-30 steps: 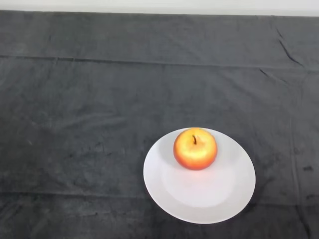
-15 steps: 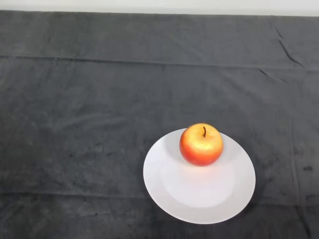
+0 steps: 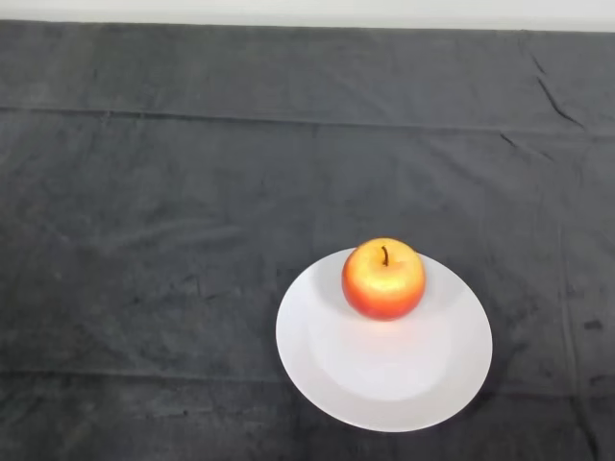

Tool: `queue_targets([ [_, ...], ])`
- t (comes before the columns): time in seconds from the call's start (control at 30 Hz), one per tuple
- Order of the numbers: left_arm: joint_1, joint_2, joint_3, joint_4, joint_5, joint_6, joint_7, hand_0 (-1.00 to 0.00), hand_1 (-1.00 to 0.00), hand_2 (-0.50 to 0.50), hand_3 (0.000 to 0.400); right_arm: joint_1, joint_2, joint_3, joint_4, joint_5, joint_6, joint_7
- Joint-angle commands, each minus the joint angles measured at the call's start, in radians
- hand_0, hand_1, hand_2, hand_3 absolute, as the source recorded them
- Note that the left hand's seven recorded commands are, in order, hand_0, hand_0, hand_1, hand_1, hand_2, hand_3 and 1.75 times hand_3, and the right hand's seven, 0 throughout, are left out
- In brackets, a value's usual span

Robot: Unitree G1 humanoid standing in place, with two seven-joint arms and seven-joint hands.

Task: Move the apple to the plate

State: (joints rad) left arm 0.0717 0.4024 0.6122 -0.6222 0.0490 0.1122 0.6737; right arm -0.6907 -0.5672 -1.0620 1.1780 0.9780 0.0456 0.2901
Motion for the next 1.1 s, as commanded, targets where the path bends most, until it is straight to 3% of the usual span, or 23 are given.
queue_targets([
  [0.03,0.02,-0.001,0.033,0.028,-0.001,-0.019,0.006,0.0,0.0,0.0,0.0,-0.015,-0.025,-0.001,0.002,0.0204,-0.009,0.002],
  [1.1,0.031,0.005,0.032,0.036,-0.017,-0.023,0.005,0.0,0.0,0.0,0.0,-0.015,-0.025,-0.001,0.002,0.0203,-0.009,0.0021],
])
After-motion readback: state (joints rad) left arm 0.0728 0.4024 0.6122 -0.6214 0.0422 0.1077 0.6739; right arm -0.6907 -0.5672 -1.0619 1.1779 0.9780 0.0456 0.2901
